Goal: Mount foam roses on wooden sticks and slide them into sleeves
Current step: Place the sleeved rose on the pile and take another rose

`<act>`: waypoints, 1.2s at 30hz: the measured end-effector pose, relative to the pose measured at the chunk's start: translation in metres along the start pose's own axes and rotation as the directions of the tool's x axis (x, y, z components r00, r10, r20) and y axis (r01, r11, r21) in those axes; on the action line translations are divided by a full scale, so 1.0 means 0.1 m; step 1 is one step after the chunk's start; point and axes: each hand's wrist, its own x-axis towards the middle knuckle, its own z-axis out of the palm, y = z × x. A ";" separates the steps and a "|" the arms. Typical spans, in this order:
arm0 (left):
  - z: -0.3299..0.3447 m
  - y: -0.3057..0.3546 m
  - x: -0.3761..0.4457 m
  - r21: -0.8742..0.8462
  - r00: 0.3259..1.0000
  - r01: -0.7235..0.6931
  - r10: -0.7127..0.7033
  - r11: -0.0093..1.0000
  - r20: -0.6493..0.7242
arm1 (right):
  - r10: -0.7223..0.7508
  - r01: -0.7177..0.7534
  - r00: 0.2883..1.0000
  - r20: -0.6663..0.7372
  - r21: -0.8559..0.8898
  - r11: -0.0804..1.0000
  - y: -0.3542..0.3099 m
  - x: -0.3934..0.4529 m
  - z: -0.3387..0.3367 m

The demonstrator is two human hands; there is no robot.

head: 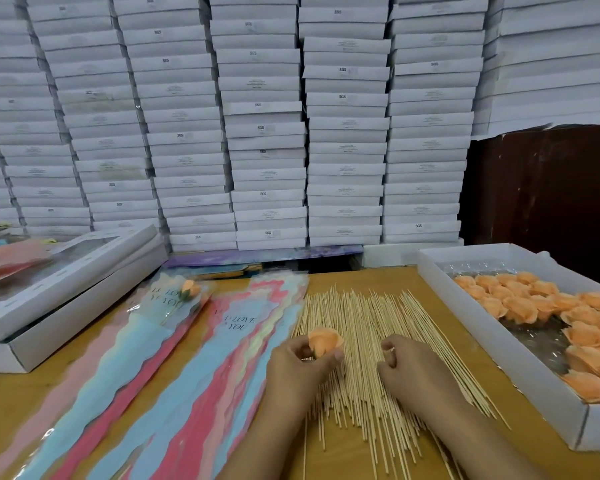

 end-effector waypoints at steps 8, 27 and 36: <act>-0.03 0.02 -0.01 -0.147 0.989 0.137 -0.127 0.980 0.078 | 0.037 -0.037 0.999 0.000 0.039 0.999 0.00 -0.03 -0.03; -0.06 0.05 -0.02 -0.266 0.982 0.176 -0.150 0.948 0.114 | 0.192 -0.199 0.980 0.054 0.349 0.916 0.02 0.01 -0.03; -0.11 0.01 0.06 -0.528 0.926 0.376 -0.290 0.762 0.242 | 0.267 -0.288 0.951 0.156 0.763 0.578 0.07 0.05 -0.19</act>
